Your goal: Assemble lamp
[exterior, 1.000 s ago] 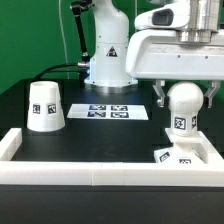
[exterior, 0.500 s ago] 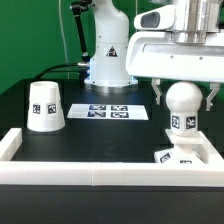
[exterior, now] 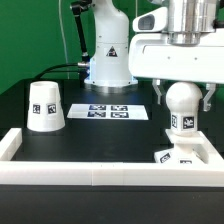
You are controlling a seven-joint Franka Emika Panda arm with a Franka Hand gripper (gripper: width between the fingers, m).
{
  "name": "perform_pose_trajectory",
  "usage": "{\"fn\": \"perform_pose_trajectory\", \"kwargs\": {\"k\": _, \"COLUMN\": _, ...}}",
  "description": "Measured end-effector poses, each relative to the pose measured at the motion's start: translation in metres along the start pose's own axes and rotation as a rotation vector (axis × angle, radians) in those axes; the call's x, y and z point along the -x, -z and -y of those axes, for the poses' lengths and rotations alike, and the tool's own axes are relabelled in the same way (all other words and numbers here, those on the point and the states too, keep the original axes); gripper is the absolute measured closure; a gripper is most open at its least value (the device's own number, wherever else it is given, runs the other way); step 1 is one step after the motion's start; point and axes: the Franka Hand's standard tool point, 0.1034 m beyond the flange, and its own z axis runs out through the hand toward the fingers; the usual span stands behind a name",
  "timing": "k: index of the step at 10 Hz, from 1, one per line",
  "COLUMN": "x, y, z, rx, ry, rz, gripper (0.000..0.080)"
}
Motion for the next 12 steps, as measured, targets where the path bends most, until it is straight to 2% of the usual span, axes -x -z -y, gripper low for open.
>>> {"fn": "perform_pose_trajectory", "kwargs": {"k": 3, "x": 0.0009, "y": -0.0006, "z": -0.0009, "rx": -0.025, "ry": -0.288, "rz": 0.095, "gripper": 0.022}}
{"fn": "perform_pose_trajectory", "kwargs": {"k": 6, "x": 0.001, "y": -0.0014, "z": 0.0007, "rx": -0.027, "ry": -0.456, "rz": 0.112, "gripper": 0.022}}
{"fn": "perform_pose_trajectory", "kwargs": {"k": 7, "x": 0.0017, "y": -0.0015, "z": 0.0012, "rx": -0.027, "ry": -0.455, "rz": 0.111, "gripper": 0.022}}
{"fn": "perform_pose_trajectory", "kwargs": {"k": 8, "x": 0.0018, "y": -0.0014, "z": 0.0013, "rx": -0.028, "ry": -0.442, "rz": 0.111, "gripper": 0.0149}}
{"fn": "perform_pose_trajectory", "kwargs": {"k": 9, "x": 0.0018, "y": -0.0014, "z": 0.0013, "rx": -0.03, "ry": -0.399, "rz": 0.11, "gripper": 0.0115}}
{"fn": "perform_pose_trajectory", "kwargs": {"k": 11, "x": 0.0072, "y": -0.0016, "z": 0.0051, "rx": -0.034, "ry": -0.247, "rz": 0.098, "gripper": 0.0102}}
{"fn": "perform_pose_trajectory", "kwargs": {"k": 12, "x": 0.0079, "y": -0.0017, "z": 0.006, "rx": -0.043, "ry": -0.091, "rz": 0.091, "gripper": 0.0102}}
